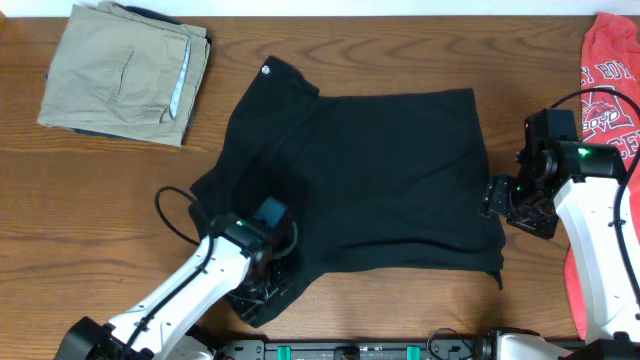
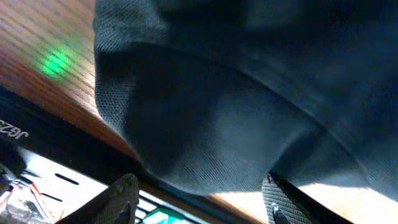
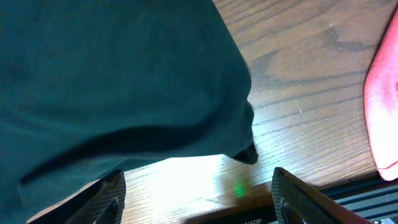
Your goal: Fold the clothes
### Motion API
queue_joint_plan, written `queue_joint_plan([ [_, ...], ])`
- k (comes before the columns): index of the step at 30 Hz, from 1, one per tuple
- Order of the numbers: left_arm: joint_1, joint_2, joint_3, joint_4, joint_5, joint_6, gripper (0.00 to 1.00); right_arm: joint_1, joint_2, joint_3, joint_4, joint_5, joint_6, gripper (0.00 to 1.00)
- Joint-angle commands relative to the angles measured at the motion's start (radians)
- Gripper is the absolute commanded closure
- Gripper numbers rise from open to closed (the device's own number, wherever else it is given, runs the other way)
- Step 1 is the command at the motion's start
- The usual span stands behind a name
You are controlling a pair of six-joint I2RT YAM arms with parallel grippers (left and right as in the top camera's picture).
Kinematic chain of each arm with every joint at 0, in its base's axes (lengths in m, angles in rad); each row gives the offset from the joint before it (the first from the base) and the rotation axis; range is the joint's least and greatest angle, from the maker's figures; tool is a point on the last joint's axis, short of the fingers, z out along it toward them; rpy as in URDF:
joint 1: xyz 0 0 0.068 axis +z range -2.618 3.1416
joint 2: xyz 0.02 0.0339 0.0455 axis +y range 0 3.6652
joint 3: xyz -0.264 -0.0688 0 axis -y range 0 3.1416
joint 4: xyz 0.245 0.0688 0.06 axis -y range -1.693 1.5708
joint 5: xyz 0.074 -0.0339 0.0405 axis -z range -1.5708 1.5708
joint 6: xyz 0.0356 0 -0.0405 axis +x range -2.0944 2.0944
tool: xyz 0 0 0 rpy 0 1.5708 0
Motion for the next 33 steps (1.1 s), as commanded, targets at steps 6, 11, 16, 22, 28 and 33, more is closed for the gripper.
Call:
queue_joint_plan([
  [6, -0.004, 0.008, -0.103, 0.124, -0.014, -0.069, 0.35, 0.003, -0.005, -0.002, 0.002, -0.007, -0.002, 0.27],
  [11, -0.004, 0.008, -0.105, 0.124, -0.013, 0.011, 0.69, 0.003, -0.005, -0.002, -0.004, -0.007, -0.001, 0.27],
  [16, -0.004, 0.007, -0.077, 0.085, -0.009, 0.104, 0.94, 0.003, -0.005, -0.002, -0.004, -0.007, 0.0, 0.3],
  [22, -0.004, -0.034, 0.031, -0.012, -0.01, 0.202, 0.94, 0.003, -0.005, -0.002, -0.003, -0.008, 0.0, 0.31],
  [28, -0.004, -0.12, 0.161, -0.104, -0.068, 0.269, 0.94, 0.003, -0.005, -0.002, 0.001, -0.007, 0.002, 0.31],
  [33, -0.004, -0.165, 0.209, -0.107, -0.143, 0.284, 0.94, 0.003, -0.005, -0.002, 0.011, -0.008, 0.008, 0.31],
])
